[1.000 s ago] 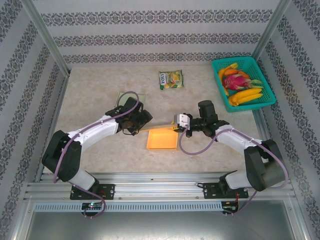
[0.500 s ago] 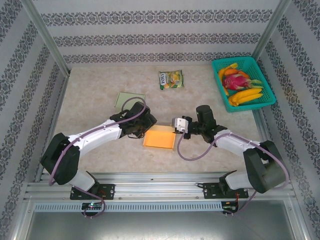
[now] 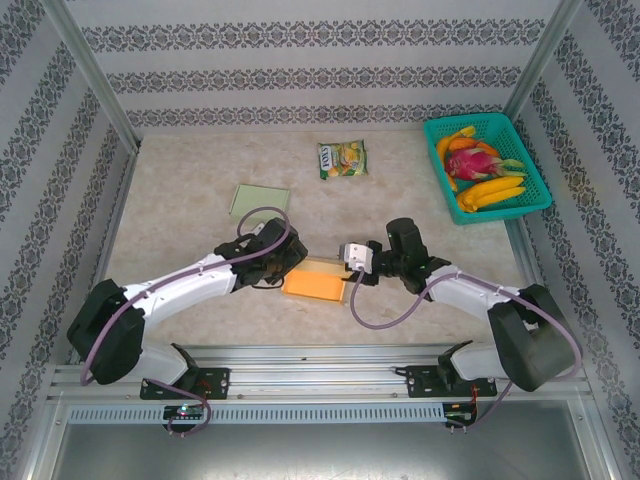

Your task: Fold the paper box

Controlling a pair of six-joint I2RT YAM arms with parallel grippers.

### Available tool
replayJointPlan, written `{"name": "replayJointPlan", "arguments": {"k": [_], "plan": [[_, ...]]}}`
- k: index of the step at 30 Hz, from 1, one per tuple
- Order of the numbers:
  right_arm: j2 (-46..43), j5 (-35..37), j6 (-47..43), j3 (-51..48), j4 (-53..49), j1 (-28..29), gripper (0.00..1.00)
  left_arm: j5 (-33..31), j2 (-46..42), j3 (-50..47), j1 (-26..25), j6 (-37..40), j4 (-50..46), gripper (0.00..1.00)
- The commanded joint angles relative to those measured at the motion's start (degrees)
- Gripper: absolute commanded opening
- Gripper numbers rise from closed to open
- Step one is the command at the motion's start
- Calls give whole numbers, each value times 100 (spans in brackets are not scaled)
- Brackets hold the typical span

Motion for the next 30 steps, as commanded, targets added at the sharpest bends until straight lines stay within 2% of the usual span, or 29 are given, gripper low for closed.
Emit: {"name": "replayJointPlan", "arguments": {"k": [1,4,6,12,18,23,27,30], "plan": [[-297,285,204,-129,-39,165,45,-343,-192,-233,-122,-250,-27,63],[-505,587,366,-288,-51,286,46,-376,-191,-358,-172,-346,72,62],[-679,832,448,-431,-49,390,51,-468,-178,-370,-246,-389,66,61],[-1395,1777,912,-808,-69,676,52,-724,-73,-363,-522,-514,42,60],[-2274,2424,1441,-1263,-52,819,61,-1175,-62,-376,-744,-651,-136,60],[-2749,2685,1649,-1606,-102,835,62,-1421,-64,-415,-781,-772,-292,60],[-2968,3209,2017,-1710,-191,845,63,-1605,-90,-431,-790,-845,-367,60],[-3331,3561,2436,-1568,-659,912,61,-1598,-69,-458,-799,-837,-334,61]]}}
